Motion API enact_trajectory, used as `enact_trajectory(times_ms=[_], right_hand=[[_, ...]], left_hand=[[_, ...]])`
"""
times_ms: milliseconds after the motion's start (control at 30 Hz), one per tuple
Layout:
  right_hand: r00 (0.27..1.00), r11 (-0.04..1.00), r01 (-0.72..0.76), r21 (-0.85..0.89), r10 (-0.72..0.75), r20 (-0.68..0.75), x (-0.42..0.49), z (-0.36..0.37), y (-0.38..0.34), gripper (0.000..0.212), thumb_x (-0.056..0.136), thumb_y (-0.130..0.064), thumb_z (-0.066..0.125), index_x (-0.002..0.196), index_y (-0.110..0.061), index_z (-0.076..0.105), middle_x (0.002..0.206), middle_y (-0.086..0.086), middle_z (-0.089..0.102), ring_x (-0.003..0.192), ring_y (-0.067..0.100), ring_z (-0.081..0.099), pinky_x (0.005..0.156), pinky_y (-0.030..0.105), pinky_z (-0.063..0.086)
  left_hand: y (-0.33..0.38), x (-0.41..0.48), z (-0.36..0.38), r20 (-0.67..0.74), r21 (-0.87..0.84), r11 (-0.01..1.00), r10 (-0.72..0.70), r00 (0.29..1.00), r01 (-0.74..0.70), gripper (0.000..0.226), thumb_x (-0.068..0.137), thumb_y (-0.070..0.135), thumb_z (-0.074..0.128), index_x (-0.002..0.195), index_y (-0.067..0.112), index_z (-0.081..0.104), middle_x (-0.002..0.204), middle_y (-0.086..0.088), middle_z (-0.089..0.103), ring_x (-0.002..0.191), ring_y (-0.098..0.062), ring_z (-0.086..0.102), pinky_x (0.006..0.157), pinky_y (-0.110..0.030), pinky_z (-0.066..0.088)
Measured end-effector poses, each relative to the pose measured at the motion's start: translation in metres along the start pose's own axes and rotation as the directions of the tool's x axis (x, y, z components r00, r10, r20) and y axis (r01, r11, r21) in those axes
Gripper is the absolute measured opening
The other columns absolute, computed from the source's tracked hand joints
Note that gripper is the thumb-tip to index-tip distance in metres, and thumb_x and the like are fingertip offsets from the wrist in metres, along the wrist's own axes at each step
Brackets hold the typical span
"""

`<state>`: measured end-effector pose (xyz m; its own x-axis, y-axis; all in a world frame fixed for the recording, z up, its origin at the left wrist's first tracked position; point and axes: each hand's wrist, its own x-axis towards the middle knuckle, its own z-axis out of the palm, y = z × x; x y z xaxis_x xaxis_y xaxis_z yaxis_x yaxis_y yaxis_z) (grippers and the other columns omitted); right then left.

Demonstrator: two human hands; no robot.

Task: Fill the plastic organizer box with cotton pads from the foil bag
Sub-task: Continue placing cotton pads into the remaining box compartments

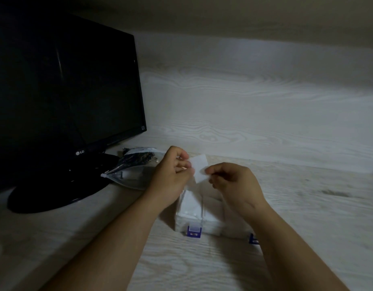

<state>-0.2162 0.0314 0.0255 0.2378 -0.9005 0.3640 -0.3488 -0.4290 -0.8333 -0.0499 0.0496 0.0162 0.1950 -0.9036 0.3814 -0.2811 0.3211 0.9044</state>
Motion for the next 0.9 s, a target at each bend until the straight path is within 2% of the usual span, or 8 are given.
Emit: enact_trajectory(times_ms=[100,200,267,400,500,600,733,900], right_hand=[[0.999,0.999,-0.035,0.036,0.036,-0.040,0.001,-0.003,0.001,0.026,0.090,-0.003,0.060,0.087,-0.024,0.075,0.082,-0.008,0.073,0.071,0.002,0.066,0.072,0.018,0.054],[0.997,0.997,-0.061,0.036,0.063,-0.045,0.003,-0.003,0.003,0.026,0.091,-0.005,0.060,0.086,-0.026,0.075,0.078,-0.005,0.073,0.072,0.008,0.067,0.072,0.026,0.056],[0.997,0.998,-0.058,0.004,0.058,-0.057,0.004,-0.002,0.005,0.024,0.090,-0.008,0.061,0.087,-0.029,0.073,0.076,-0.006,0.073,0.069,0.005,0.066,0.066,0.021,0.054],[0.995,0.981,-0.051,-0.186,0.035,-0.088,0.006,-0.004,0.009,0.019,0.088,-0.012,0.063,0.094,-0.028,0.073,0.086,-0.012,0.071,0.076,0.001,0.064,0.069,0.011,0.048],[0.997,0.941,-0.059,-0.332,0.042,-0.057,0.007,-0.004,0.012,0.020,0.088,-0.014,0.062,0.097,-0.027,0.073,0.085,-0.014,0.065,0.070,-0.003,0.057,0.059,0.001,0.041],[0.997,0.916,-0.077,-0.393,0.064,-0.047,0.008,-0.005,0.014,0.021,0.087,-0.015,0.061,0.098,-0.027,0.074,0.094,-0.010,0.072,0.078,0.004,0.061,0.065,0.010,0.043],[0.993,0.889,-0.117,-0.442,0.121,-0.019,0.006,-0.004,0.015,0.021,0.088,-0.018,0.060,0.100,-0.028,0.073,0.101,-0.008,0.071,0.090,0.010,0.064,0.077,0.023,0.050],[0.987,0.860,-0.140,-0.490,0.163,0.004,0.006,-0.003,0.015,0.018,0.088,-0.021,0.059,0.093,-0.029,0.073,0.091,-0.007,0.071,0.084,0.013,0.063,0.070,0.024,0.048]], left_hand=[[-0.002,0.000,0.002,0.041,0.075,0.997,0.012,0.999,-0.015,0.018,0.088,0.004,0.061,0.086,0.022,0.063,0.092,-0.001,0.065,0.082,-0.014,0.059,0.070,-0.024,0.047],[-0.002,0.000,0.004,0.071,0.071,0.997,0.018,0.997,-0.023,0.027,0.089,0.002,0.059,0.094,0.027,0.068,0.093,0.005,0.066,0.081,-0.005,0.058,0.069,-0.010,0.045],[-0.003,0.000,0.005,0.097,0.095,0.995,0.026,0.995,-0.035,0.031,0.089,-0.001,0.058,0.100,0.026,0.069,0.093,0.008,0.064,0.080,0.000,0.056,0.071,-0.007,0.044],[-0.005,0.001,0.007,0.158,0.272,0.960,0.024,0.987,-0.067,0.046,0.084,-0.006,0.050,0.115,0.023,0.068,0.104,0.012,0.058,0.101,-0.008,0.053,0.086,-0.018,0.043],[-0.008,0.001,0.009,0.255,0.420,0.898,0.021,0.967,-0.130,0.047,0.084,-0.001,0.052,0.123,0.021,0.065,0.113,0.009,0.055,0.116,-0.011,0.046,0.097,-0.020,0.035],[-0.009,-0.002,0.011,0.329,0.506,0.847,-0.013,0.944,-0.164,0.045,0.086,0.012,0.053,0.129,0.021,0.061,0.127,0.003,0.054,0.123,-0.014,0.040,0.096,-0.014,0.026],[-0.009,-0.002,0.011,0.350,0.540,0.823,-0.028,0.936,-0.177,0.046,0.090,0.008,0.052,0.133,0.023,0.057,0.133,0.007,0.051,0.127,-0.012,0.034,0.087,-0.009,0.019],[-0.013,-0.003,0.012,0.352,0.570,0.798,-0.025,0.936,-0.194,0.042,0.092,0.012,0.052,0.131,0.025,0.060,0.131,0.011,0.049,0.127,-0.011,0.033,0.092,-0.009,0.018]])
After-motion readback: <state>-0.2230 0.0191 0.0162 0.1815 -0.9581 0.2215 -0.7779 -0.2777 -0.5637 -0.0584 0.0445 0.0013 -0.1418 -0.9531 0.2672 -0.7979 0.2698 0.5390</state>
